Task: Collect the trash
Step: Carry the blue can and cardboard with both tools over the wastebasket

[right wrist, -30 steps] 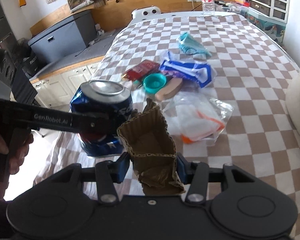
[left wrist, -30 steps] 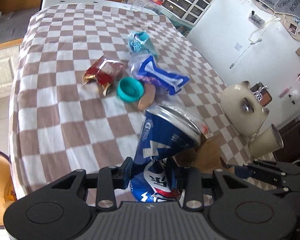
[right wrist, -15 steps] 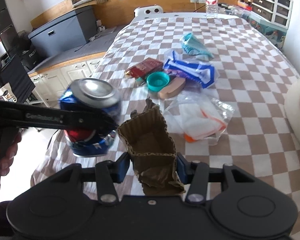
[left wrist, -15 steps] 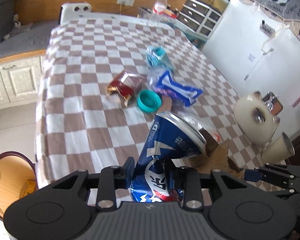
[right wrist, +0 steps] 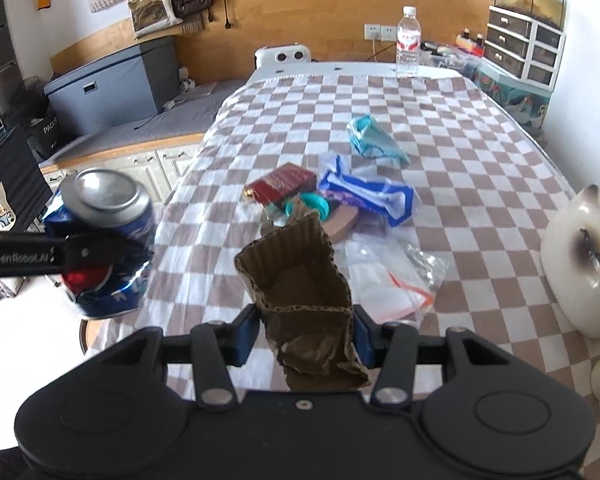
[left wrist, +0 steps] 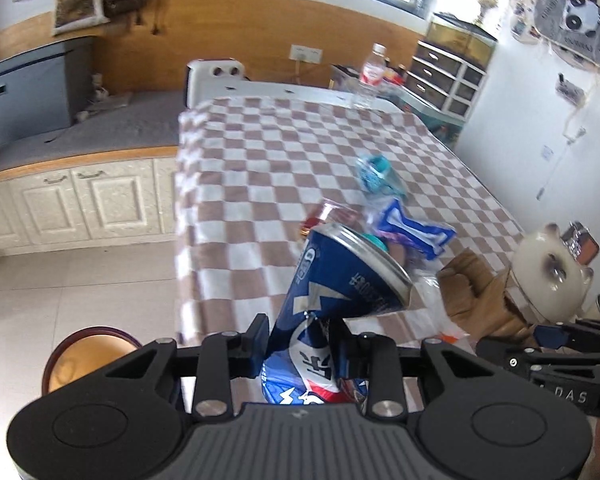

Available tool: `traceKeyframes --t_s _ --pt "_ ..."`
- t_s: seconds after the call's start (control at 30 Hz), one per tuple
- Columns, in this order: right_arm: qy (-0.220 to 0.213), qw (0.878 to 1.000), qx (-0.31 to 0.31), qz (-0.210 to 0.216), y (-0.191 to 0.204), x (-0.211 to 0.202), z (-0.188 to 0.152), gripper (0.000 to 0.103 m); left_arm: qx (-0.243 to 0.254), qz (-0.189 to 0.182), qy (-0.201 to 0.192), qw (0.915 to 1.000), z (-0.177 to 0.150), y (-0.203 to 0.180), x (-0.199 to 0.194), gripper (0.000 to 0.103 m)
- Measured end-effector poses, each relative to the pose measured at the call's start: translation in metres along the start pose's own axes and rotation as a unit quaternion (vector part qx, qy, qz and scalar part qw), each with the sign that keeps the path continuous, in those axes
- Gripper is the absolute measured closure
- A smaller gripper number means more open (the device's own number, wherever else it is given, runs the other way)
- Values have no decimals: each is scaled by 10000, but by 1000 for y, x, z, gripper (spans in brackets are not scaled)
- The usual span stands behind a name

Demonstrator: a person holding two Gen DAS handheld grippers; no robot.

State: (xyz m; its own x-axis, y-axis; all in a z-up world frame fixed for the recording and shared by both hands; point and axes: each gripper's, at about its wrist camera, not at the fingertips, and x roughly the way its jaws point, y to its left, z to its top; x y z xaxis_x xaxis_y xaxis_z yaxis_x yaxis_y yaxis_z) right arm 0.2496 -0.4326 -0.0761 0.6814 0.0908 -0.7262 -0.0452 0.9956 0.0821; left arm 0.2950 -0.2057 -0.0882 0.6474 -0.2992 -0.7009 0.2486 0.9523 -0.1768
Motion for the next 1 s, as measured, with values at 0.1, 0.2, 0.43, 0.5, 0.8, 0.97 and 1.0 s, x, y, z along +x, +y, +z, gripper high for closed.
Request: traceKeyframes --t_s 0.1,0.2,0.43,0.5,0.8,0.97,1.0 --pt "-72 10000 -12 8 13 -3 8 53 -27 123 -74 9999 0 13 -7 69" --pt "-125 9999 -9 20 29 -3 15 53 -60 163 -121 9998 0 31 -13 69" --pt "-112 9998 100 -89 76 7 30 53 -116 157 -115 9997 5 83 -17 69" --pt "-66 9999 106 -112 93 12 34 53 -111 188 -103 9997 7 98 -18 69" --pt "72 9999 24 -81 172 43 49 53 -155 276 92 9995 11 174 -16 69" --pt "226 9997 -27 0 212 67 54 53 -239 352 192 9989 11 215 -11 69" --pt "259 9997 -44 15 220 72 55 53 -258 368 220 9987 11 224 -10 69"
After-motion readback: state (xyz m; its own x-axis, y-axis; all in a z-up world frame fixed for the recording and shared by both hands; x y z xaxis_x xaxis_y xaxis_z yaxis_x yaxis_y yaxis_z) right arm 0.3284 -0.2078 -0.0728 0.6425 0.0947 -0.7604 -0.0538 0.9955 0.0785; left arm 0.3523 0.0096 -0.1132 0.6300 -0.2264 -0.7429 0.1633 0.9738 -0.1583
